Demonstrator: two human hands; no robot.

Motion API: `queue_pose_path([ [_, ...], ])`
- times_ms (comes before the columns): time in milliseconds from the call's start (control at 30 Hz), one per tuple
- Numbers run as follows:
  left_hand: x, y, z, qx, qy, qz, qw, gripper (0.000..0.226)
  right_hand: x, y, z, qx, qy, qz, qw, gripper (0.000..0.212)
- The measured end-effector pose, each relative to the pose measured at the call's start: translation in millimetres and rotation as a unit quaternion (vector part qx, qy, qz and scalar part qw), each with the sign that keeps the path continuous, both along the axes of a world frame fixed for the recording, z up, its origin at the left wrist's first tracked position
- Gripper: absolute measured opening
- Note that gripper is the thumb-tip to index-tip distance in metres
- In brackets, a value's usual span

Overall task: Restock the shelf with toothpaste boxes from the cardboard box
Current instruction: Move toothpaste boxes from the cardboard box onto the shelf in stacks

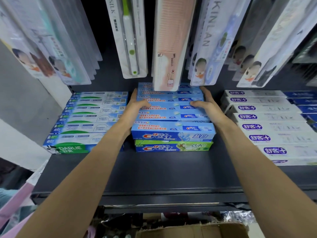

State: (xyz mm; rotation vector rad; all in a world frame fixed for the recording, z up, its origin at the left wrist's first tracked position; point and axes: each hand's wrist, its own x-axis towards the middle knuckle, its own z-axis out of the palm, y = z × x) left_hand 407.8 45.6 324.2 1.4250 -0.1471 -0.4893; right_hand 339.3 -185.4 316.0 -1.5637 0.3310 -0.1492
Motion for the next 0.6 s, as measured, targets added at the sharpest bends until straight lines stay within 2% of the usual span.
queue_pose_path([
  [100, 2.3, 0.9, 0.0, 0.004, -0.009, -0.002, 1.0, 0.06, 0.1, 1.9, 0.8, 0.008, -0.008, 0.006, 1.0, 0.081],
  [267, -5.2, 4.6, 4.2, 0.018, 0.009, 0.029, 0.999, 0.058, -16.5, 2.6, 8.1, 0.029, -0.015, -0.007, 0.999, 0.065],
  [333, -13.4, 13.7, 8.8, 0.031, -0.012, 0.069, 0.997, 0.062, -39.8, 2.1, 12.9, 0.033, -0.029, -0.037, 0.998, 0.066],
  [400, -34.5, 28.2, 14.9, 0.03, -0.054, 0.094, 0.994, 0.063, -75.3, 9.9, 15.6, -0.006, -0.042, -0.051, 0.998, 0.067],
  [500, -87.3, 43.9, 13.0, 0.02, -0.096, 0.117, 0.988, 0.063, -122.8, 27.8, 5.8, -0.044, -0.058, -0.03, 0.997, 0.09],
  [567, -112.8, 43.6, -0.5, 0.034, -0.109, 0.084, 0.99, 0.078, -132.2, 36.0, -7.9, -0.089, -0.052, 0.019, 0.995, 0.107],
  [600, -118.4, 42.1, -10.3, 0.07, -0.125, 0.066, 0.987, 0.091, -131.5, 38.1, -14.6, -0.124, -0.05, 0.04, 0.99, 0.112],
])
